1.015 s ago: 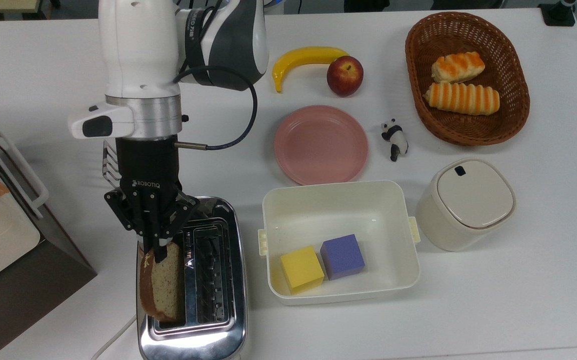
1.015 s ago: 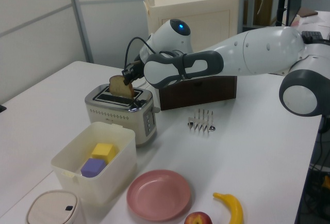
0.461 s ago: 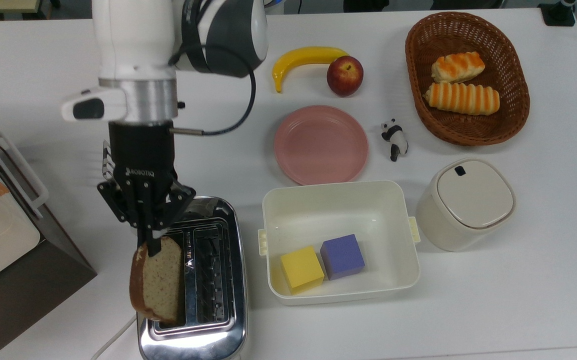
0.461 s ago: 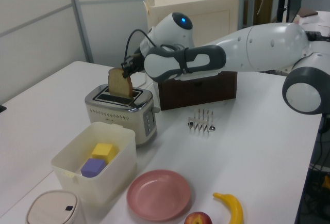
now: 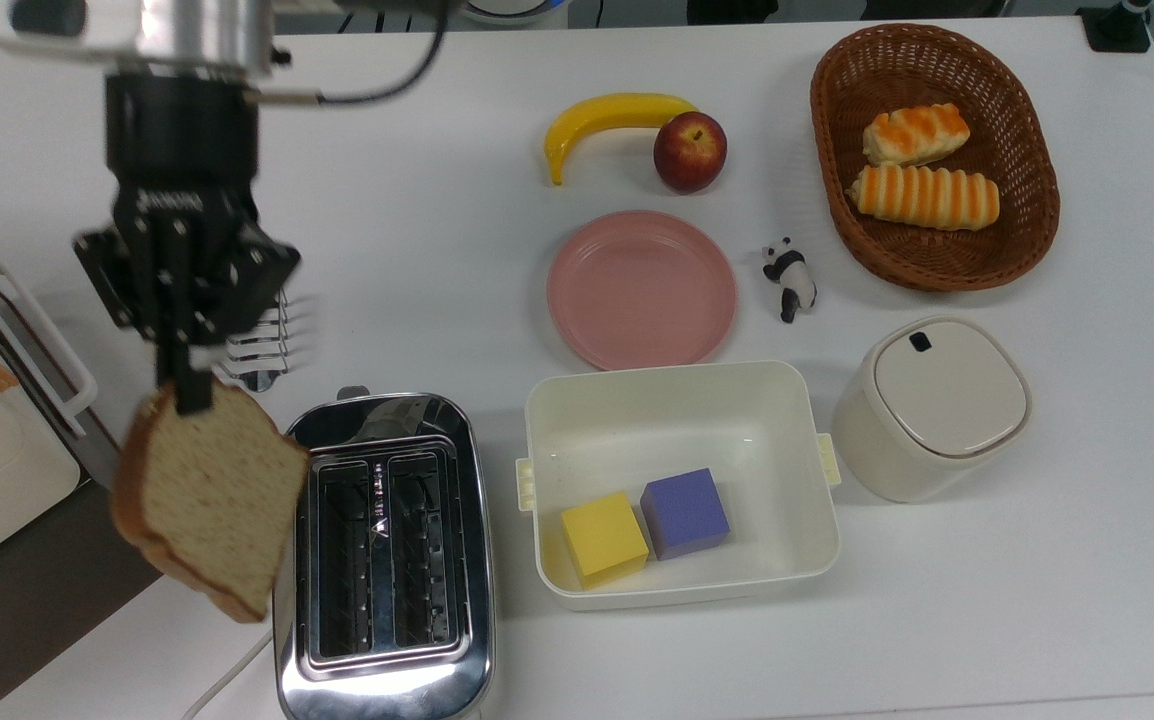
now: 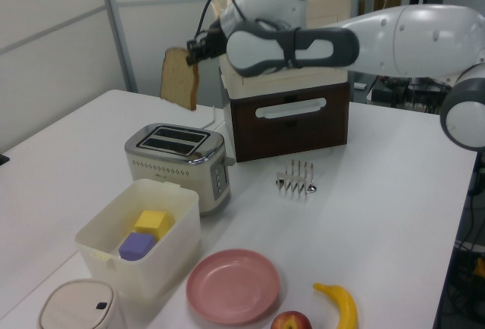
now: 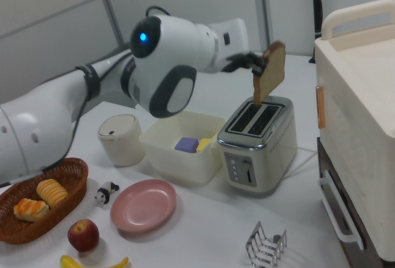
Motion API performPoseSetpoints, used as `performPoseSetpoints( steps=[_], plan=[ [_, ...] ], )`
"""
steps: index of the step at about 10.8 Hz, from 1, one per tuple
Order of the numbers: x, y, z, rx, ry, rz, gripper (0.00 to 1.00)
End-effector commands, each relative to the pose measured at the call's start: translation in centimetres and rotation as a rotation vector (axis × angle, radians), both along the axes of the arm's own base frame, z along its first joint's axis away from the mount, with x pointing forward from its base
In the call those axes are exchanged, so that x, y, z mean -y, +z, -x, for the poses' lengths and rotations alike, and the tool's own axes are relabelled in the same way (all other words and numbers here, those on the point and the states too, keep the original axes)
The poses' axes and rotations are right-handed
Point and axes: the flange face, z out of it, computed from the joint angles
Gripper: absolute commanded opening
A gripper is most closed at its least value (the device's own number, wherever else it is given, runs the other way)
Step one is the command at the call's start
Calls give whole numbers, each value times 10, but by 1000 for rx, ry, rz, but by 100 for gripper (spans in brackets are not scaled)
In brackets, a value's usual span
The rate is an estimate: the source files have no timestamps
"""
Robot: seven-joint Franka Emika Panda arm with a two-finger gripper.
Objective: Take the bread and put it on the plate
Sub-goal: 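Lift the gripped bread slice up out of the toaster slot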
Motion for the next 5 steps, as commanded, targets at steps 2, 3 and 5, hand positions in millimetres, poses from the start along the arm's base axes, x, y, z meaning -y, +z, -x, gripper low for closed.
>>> performPoseSetpoints(
  steps=[2, 3, 5],
  plan=[
    [-11, 42, 42, -201, 77, -58, 0],
    [-17, 43, 51, -290, 109, -66, 0],
    [-29, 29, 65, -483, 191, -65, 0]
  ],
)
